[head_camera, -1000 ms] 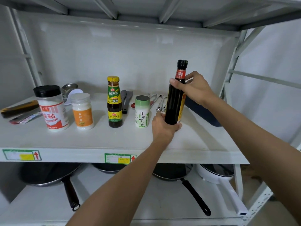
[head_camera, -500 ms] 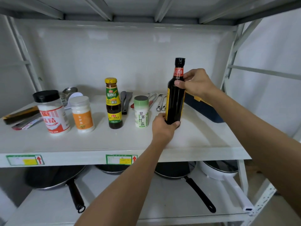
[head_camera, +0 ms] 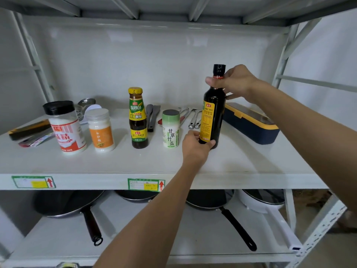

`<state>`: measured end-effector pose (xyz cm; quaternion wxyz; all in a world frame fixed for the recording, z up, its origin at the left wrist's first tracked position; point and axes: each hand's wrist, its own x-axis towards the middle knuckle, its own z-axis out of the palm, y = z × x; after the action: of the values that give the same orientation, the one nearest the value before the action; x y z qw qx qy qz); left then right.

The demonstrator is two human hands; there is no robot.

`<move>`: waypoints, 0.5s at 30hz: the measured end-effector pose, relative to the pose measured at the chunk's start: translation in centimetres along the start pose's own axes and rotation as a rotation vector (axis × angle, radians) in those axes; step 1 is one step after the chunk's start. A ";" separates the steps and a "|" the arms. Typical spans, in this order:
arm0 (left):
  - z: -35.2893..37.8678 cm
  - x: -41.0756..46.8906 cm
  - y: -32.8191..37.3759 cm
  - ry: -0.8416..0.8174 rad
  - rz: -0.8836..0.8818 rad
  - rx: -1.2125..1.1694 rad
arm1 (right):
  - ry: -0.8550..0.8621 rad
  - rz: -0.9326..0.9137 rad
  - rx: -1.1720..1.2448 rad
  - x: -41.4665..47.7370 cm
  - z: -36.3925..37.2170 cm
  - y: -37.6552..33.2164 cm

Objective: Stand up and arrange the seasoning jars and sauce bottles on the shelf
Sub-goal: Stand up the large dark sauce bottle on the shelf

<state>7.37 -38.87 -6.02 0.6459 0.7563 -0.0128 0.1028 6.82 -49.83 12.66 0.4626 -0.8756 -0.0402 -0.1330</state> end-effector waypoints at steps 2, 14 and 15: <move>0.0 0.0 -0.1 0.000 -0.004 0.003 | 0.072 0.004 -0.002 0.3 0.6 0.1; -0.3 -0.7 0.2 -0.120 0.080 0.114 | 0.024 -0.036 0.086 -0.1 1.2 1.7; -0.5 -0.8 0.2 -0.121 0.077 0.119 | 0.012 -0.035 0.095 -0.2 1.2 1.7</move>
<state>6.48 -38.56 -5.85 0.5933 0.7973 -0.0750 0.0822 7.25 -49.80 10.57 0.5015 -0.8510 -0.0591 -0.1444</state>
